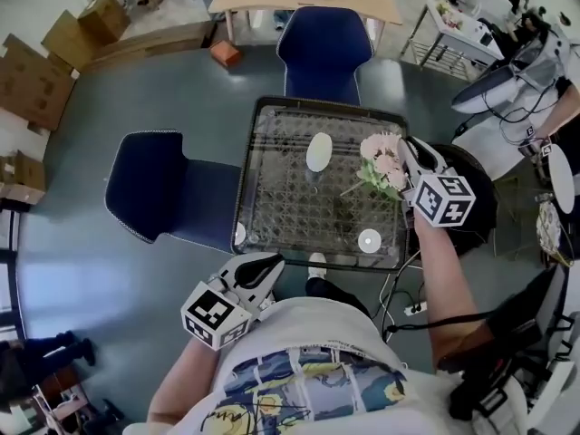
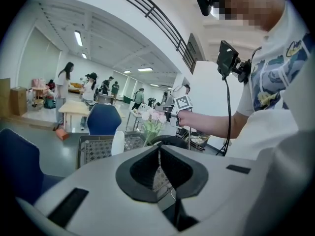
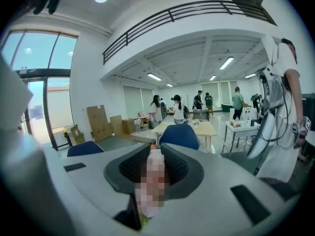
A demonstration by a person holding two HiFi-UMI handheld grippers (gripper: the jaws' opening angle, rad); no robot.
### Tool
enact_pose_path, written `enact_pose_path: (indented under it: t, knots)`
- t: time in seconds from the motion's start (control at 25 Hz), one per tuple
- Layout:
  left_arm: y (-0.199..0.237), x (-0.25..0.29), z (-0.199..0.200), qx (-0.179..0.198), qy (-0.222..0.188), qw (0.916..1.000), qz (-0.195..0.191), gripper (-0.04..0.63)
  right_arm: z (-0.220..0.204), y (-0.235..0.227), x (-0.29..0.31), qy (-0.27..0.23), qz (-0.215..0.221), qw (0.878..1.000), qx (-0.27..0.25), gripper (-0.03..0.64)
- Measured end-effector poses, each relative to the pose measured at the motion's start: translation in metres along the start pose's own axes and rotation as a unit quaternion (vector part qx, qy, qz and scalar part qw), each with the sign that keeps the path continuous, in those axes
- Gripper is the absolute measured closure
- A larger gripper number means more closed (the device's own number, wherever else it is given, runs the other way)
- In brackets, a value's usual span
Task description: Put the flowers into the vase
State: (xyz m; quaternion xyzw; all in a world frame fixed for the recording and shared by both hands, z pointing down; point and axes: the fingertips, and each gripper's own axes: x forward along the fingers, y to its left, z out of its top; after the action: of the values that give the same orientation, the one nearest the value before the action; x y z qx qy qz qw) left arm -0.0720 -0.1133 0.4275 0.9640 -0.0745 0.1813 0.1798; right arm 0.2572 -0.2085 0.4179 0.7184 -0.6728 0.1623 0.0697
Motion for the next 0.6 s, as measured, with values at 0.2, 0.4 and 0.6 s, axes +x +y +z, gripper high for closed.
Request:
enact_pose_path:
  t: [0.2, 0.4, 0.6]
  knots:
    - [0.003, -0.019, -0.002, 0.015, -0.009, 0.9998, 0.012, 0.584, 0.056, 0.041, 0.001, -0.037, 0.024, 0.997, -0.062, 0.545]
    - [0.009, -0.045, -0.009, 0.002, -0.027, 0.9992, 0.028, 0.584, 0.094, 0.082, 0.008, -0.072, 0.040, 0.989, -0.121, 0.545]
    - [0.023, -0.056, -0.013, -0.006, -0.034, 0.9981, 0.051, 0.584, 0.116, 0.095, 0.035, -0.087, 0.047, 0.981, -0.165, 0.545]
